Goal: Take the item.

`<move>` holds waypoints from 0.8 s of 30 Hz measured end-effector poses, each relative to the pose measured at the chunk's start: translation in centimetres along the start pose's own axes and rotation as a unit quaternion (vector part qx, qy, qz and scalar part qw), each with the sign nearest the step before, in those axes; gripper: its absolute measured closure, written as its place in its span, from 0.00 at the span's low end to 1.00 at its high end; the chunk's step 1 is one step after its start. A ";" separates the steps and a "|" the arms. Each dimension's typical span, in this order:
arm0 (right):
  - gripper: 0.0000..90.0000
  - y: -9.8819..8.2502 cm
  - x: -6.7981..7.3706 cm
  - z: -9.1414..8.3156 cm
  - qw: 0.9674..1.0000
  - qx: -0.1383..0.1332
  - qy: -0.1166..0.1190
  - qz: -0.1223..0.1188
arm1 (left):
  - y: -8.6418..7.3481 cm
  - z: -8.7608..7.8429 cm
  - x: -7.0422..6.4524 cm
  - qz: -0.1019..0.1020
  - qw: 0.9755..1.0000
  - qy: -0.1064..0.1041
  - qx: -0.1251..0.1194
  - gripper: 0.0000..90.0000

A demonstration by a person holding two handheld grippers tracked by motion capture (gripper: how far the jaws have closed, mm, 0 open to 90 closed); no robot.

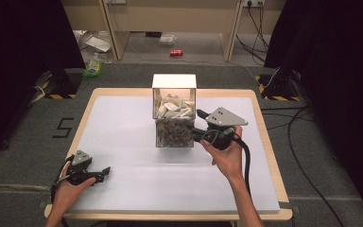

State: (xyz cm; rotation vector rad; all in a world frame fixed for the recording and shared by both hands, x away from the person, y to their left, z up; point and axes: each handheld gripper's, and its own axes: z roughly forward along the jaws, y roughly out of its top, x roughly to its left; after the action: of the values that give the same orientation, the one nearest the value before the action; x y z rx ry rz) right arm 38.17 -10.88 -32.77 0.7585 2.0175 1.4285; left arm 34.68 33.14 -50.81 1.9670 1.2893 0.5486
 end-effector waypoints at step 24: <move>0.53 2.6 0.8 5.5 0.999 0.035 0.017 -0.025 | 0.0 0.0 0.0 0.000 1.000 -0.001 0.000 0.13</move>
State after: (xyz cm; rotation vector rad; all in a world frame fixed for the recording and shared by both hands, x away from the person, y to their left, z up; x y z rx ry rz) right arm 41.91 -6.06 -31.91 0.7119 2.1069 1.3582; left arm 34.68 33.15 -50.81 1.9665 1.2894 0.5471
